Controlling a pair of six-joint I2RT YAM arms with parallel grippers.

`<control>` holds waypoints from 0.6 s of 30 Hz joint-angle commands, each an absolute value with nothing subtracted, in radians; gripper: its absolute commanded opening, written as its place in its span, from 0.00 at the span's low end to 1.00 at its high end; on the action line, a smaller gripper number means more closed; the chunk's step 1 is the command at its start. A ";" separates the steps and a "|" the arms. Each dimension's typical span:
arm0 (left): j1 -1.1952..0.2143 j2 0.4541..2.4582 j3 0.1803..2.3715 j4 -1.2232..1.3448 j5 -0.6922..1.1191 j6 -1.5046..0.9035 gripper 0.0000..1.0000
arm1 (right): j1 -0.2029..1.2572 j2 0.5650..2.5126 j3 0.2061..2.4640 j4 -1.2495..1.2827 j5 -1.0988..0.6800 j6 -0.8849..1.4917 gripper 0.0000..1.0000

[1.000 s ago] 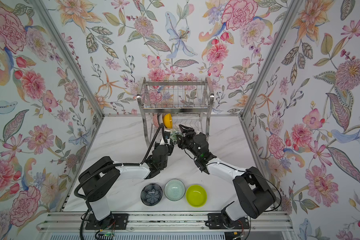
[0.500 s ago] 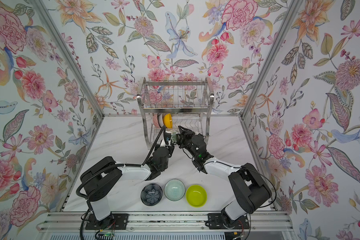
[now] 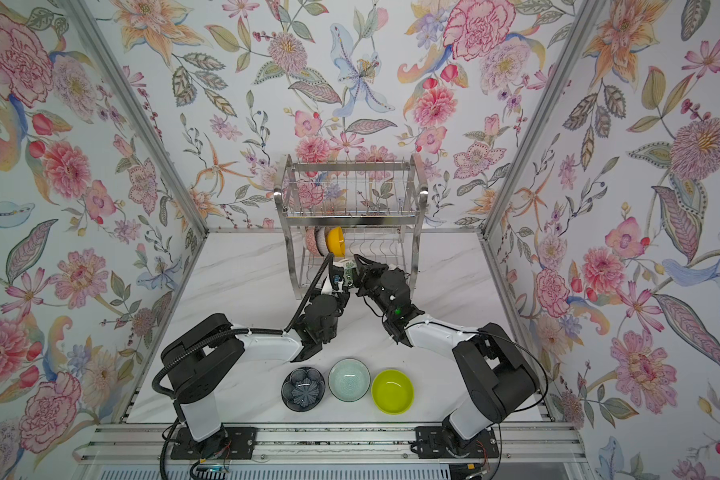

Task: Load bowls into a dish rack
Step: Place the bowl in the dish rack.

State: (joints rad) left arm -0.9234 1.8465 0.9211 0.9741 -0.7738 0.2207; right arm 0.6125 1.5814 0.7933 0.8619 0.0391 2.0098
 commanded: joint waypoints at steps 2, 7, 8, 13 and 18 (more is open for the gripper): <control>-0.937 1.853 0.907 1.051 -0.810 0.229 0.00 | 0.619 1.604 0.816 0.907 0.057 2.009 0.21; -0.937 1.847 0.904 1.040 -0.817 0.218 0.00 | 0.620 1.605 0.806 0.916 0.064 1.989 0.11; -0.937 1.846 0.905 1.036 -0.819 0.216 0.00 | 0.620 1.605 0.805 0.922 0.065 1.984 0.09; -0.937 1.842 0.907 1.010 -0.813 0.186 0.06 | 0.617 1.606 0.801 0.942 0.066 1.942 0.02; -0.937 1.833 0.913 0.974 -0.792 0.148 0.20 | 0.613 1.615 0.784 1.001 0.068 1.910 0.00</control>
